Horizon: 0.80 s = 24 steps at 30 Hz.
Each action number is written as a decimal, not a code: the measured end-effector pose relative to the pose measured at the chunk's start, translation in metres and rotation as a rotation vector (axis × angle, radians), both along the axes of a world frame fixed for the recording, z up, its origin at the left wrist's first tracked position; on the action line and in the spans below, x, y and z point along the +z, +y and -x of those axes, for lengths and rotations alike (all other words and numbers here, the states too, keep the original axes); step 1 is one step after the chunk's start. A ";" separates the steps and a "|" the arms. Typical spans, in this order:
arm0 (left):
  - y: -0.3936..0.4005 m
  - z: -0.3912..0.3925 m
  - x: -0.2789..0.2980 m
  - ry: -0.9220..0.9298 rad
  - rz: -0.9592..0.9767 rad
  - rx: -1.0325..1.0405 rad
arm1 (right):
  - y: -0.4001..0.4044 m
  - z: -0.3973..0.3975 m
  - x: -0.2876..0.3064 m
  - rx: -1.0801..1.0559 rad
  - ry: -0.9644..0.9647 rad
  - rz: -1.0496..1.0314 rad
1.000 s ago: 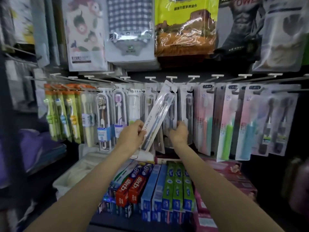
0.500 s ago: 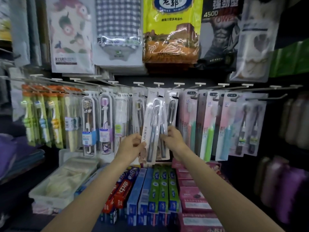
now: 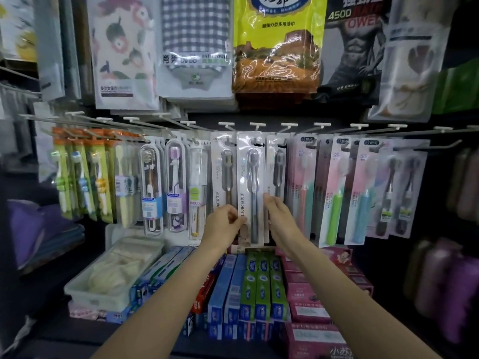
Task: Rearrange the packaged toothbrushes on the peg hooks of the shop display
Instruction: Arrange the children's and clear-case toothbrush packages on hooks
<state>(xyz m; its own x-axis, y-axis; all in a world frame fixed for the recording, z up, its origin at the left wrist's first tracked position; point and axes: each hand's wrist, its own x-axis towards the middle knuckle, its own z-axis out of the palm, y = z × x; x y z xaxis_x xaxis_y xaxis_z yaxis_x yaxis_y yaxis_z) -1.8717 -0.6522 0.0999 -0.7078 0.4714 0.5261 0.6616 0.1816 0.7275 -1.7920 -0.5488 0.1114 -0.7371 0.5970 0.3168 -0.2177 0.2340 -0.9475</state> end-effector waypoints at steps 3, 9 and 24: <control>0.007 -0.003 0.001 0.026 0.045 0.011 | 0.002 0.001 0.000 -0.032 -0.033 -0.101; 0.002 -0.002 0.004 0.110 0.035 0.048 | 0.006 0.017 0.010 -0.105 -0.123 -0.244; -0.006 0.014 0.083 0.604 0.052 0.215 | -0.017 0.032 0.085 -0.423 0.283 -0.569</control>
<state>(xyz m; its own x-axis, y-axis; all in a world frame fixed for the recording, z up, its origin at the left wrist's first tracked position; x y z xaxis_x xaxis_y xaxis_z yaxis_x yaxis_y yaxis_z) -1.8857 -0.6580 0.1829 -0.3750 0.3878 0.8420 0.8972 0.3805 0.2244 -1.8240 -0.5659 0.1964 -0.3263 0.4989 0.8029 -0.2176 0.7869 -0.5774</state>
